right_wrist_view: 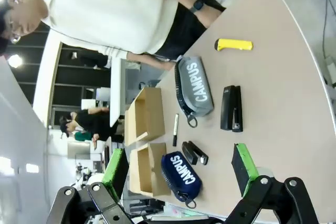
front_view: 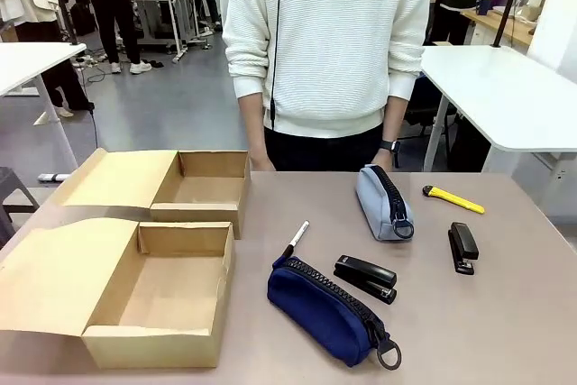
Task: Place items inside the box.
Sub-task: Pick up a Pencil pouch or Stapler and place it inside the Mailer Box closest to the robot.
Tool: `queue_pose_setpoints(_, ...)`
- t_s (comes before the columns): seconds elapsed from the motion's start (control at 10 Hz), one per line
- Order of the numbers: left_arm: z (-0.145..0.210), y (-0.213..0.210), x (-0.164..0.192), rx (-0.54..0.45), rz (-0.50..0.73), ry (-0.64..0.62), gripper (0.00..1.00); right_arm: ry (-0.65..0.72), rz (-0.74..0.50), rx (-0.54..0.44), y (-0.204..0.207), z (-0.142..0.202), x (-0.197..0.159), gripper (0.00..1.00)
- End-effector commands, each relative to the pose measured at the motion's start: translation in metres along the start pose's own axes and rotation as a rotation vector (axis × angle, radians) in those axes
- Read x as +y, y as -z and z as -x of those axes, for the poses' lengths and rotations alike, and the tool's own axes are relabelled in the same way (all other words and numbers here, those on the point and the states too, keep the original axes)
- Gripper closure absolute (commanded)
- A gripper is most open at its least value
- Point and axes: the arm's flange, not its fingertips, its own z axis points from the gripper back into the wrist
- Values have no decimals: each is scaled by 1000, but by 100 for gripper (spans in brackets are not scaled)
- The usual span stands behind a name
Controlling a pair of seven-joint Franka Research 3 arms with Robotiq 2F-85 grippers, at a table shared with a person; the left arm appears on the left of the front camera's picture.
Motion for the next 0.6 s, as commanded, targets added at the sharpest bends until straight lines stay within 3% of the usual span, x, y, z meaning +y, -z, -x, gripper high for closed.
queue_pose_setpoints(0.0,9,-4,-16,56,-17,91,0,-69,-11,50,-3,12,28,0)
queue_pose_setpoints(0.5,9,-4,-16,56,-17,91,0,-69,-11,50,-3,12,28,0)
